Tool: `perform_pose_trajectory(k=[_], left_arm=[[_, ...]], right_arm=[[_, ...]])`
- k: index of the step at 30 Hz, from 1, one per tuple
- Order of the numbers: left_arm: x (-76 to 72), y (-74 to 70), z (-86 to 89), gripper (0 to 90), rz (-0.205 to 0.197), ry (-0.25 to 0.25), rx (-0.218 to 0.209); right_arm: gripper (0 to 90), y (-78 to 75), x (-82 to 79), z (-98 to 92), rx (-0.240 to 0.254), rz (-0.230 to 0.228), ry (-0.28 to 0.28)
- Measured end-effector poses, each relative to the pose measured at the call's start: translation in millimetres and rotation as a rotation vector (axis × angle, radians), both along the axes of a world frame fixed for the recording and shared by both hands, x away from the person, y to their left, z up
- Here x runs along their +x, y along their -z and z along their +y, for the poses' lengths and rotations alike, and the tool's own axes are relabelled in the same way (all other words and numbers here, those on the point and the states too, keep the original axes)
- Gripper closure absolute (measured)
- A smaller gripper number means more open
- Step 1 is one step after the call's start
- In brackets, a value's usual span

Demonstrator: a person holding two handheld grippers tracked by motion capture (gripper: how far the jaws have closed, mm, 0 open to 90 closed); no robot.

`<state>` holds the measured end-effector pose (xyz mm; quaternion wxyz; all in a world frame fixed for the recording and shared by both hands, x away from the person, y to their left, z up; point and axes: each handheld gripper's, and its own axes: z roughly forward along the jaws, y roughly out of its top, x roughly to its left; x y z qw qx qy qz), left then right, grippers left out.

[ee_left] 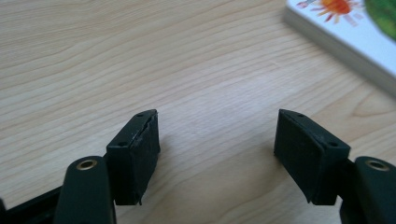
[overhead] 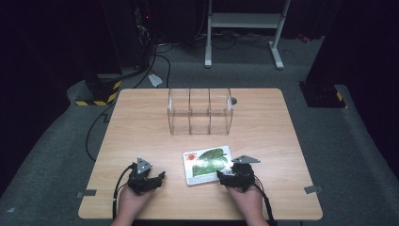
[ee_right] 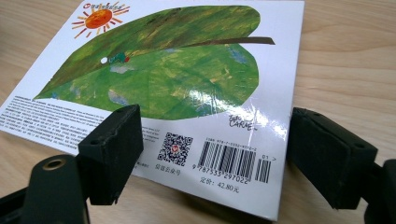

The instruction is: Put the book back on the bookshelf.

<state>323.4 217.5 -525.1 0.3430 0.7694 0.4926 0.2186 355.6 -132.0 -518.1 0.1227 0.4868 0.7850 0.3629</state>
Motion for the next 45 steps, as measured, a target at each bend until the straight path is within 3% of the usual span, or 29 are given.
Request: perform_pose_trajectory(k=[7,12,14,15,17,20,23,28,29,31,36,38,45], left_arm=[[-13.5,-7.9,-24.4,31.6,-0.018,0.076,-0.095],[-21.1,-9.0,-45.2,31.6,-0.018,0.137,-0.107],[-22.1,-8.7,-48.5,31.2,-0.01,0.141,-0.114],[-22.7,-7.5,-53.1,30.9,0.002,0.154,-0.114],[-23.4,-6.7,-55.7,30.0,0.015,0.15,-0.117],[-23.2,-5.0,-58.0,25.5,0.01,0.116,-0.079],[-19.3,-5.2,-49.4,26.0,0.022,0.087,-0.1],[-15.5,-2.7,-41.8,26.6,0.041,0.062,-0.131],[-14.2,-1.9,-40.3,26.6,0.058,0.054,-0.157],[-13.3,-1.3,-40.0,26.7,0.069,0.056,-0.173],[-13.1,-1.3,-41.3,26.8,0.068,0.061,-0.172],[-13.3,-1.1,-42.0,26.6,0.065,0.061,-0.167],[-12.8,-1.7,-42.6,28.3,0.066,0.047,-0.166]], right_arm=[[16.7,1.0,-13.0,14.7,0.001,-0.002,-0.042],[15.8,2.4,-24.1,18.6,0.005,-0.017,-0.073],[15.7,2.4,-26.7,20.7,-0.015,-0.016,-0.081],[15.1,2.8,-31.1,26.0,-0.051,-0.034,-0.114],[15.2,2.9,-35.4,30.6,-0.043,-0.033,-0.133],[14.7,2.5,-38.5,35.2,-0.032,-0.024,-0.155],[15.3,2.3,-39.9,39.4,0.01,-0.001,-0.165],[17.6,2.7,-38.4,40.6,0.015,-0.011,-0.17],[23.0,2.0,-38.8,39.6,0.007,-0.013,-0.162],[24.1,1.8,-38.7,38.6,0.009,-0.012,-0.157],[23.3,2.6,-40.4,40.2,0.001,-0.023,-0.153],[23.3,2.8,-41.4,42.1,-0.031,-0.041,-0.16],[26.0,2.6,-38.3,34.0,0.03,-0.011,-0.14]])
